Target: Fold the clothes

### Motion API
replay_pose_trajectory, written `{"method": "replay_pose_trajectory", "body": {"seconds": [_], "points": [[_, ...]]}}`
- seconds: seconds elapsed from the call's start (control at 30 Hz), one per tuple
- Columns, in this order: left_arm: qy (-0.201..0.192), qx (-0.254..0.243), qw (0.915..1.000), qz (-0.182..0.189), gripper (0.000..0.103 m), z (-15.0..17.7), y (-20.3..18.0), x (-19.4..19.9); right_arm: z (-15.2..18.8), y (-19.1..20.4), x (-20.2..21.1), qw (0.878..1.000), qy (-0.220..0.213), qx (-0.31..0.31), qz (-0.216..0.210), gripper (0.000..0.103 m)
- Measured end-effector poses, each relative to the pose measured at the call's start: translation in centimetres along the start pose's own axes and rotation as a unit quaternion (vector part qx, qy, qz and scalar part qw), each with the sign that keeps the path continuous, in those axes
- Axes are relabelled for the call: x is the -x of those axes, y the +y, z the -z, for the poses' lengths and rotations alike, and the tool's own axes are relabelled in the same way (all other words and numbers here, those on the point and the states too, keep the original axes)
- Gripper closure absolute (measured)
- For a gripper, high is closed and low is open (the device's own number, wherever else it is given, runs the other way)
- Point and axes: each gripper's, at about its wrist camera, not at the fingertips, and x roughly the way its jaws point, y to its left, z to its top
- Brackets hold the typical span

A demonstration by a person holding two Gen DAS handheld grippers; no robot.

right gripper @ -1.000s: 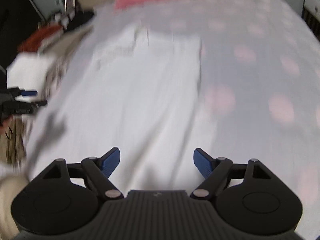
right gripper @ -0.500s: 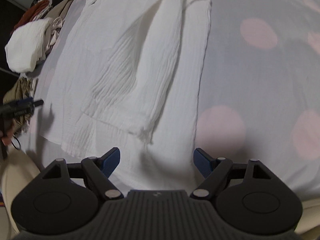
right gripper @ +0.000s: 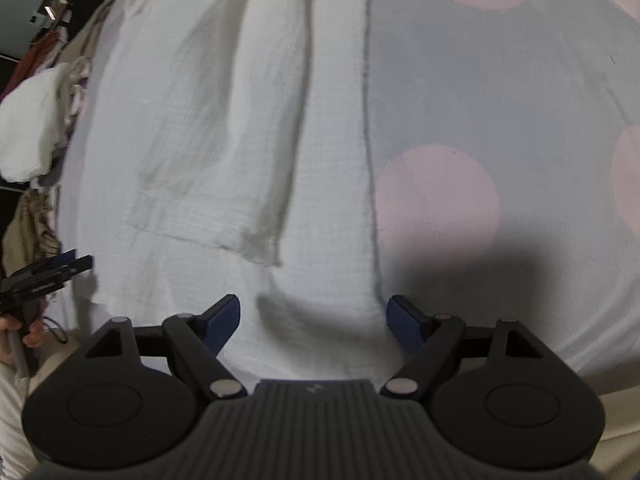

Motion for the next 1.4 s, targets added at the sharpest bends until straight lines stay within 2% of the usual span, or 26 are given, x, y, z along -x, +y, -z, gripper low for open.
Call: {"method": "replay_pose_trajectory", "body": {"seconds": [0.1,0.17,0.3,0.4,0.47,0.53,0.57,0.6,0.63,0.67,0.7,0.73,0.77,0.8,1.13,1.23,1.33,1.4], "points": [[-0.003,0.022,0.9996,0.018,0.036,0.5,0.7,0.3,-0.1,-0.7,-0.2,1.000,-0.003,-0.023,-0.014,0.020],[-0.001,0.020,0.9996,0.019,0.039,0.6,0.6,0.3,0.0,-1.0,-0.2,0.999,-0.005,-0.031,-0.020,0.021],[0.000,0.016,0.9997,0.021,0.043,0.5,0.4,0.1,0.3,-0.8,-0.1,1.000,0.000,-0.028,-0.002,0.024],[-0.001,0.020,0.9994,0.027,0.054,0.4,0.7,0.0,0.3,-0.7,-0.3,1.000,0.004,-0.022,0.004,0.025],[-0.003,0.019,0.9992,0.035,0.056,0.5,0.6,0.0,0.3,0.2,-0.8,1.000,0.006,0.000,0.026,0.031],[-0.003,0.021,0.9990,0.041,0.058,0.5,0.7,0.0,0.6,1.3,-1.1,0.998,0.003,0.040,0.039,0.041],[-0.002,0.024,0.9990,0.038,0.062,0.5,0.8,0.0,0.7,1.6,-1.1,0.998,0.000,0.047,0.044,0.044],[-0.002,0.029,0.9990,0.034,0.065,0.5,1.0,0.0,0.9,1.8,-1.1,0.998,-0.003,0.050,0.048,0.054],[-0.001,0.035,0.9990,0.029,0.072,0.5,1.2,-0.1,1.0,1.8,-1.1,0.997,-0.006,0.049,0.053,0.068],[-0.001,0.040,0.9989,0.025,0.078,0.5,1.3,-0.1,1.1,1.6,-1.1,0.997,-0.008,0.043,0.057,0.076],[-0.003,0.045,0.9988,0.020,0.082,0.6,1.3,-0.1,1.1,1.4,-1.1,0.998,-0.010,0.034,0.059,0.089],[-0.003,0.050,0.9986,0.014,0.090,0.6,1.4,0.0,1.2,1.3,-1.1,0.998,-0.010,0.027,0.056,0.094],[-0.001,0.054,0.9985,0.006,0.097,0.6,1.5,0.0,1.3,1.3,-1.1,0.998,-0.010,0.024,0.053,0.095],[0.001,0.058,0.9983,0.002,0.097,0.7,1.6,-0.1,1.4,1.4,-1.1,0.998,-0.011,0.027,0.056,0.096],[0.032,0.056,0.9974,-0.031,0.099,0.7,1.3,0.6,1.3,1.9,1.4,0.995,-0.030,0.033,0.093,0.098],[0.041,0.047,0.9968,-0.050,0.099,0.5,1.6,1.1,1.0,1.3,2.4,0.994,-0.026,0.030,0.104,0.098],[0.053,0.057,0.9962,-0.039,0.099,0.3,2.5,1.4,0.6,0.8,2.6,0.994,-0.016,0.026,0.107,0.098],[0.068,0.047,0.9951,-0.054,0.101,0.1,2.4,1.2,0.2,0.7,2.3,0.993,-0.010,0.030,0.118,0.098]]}}
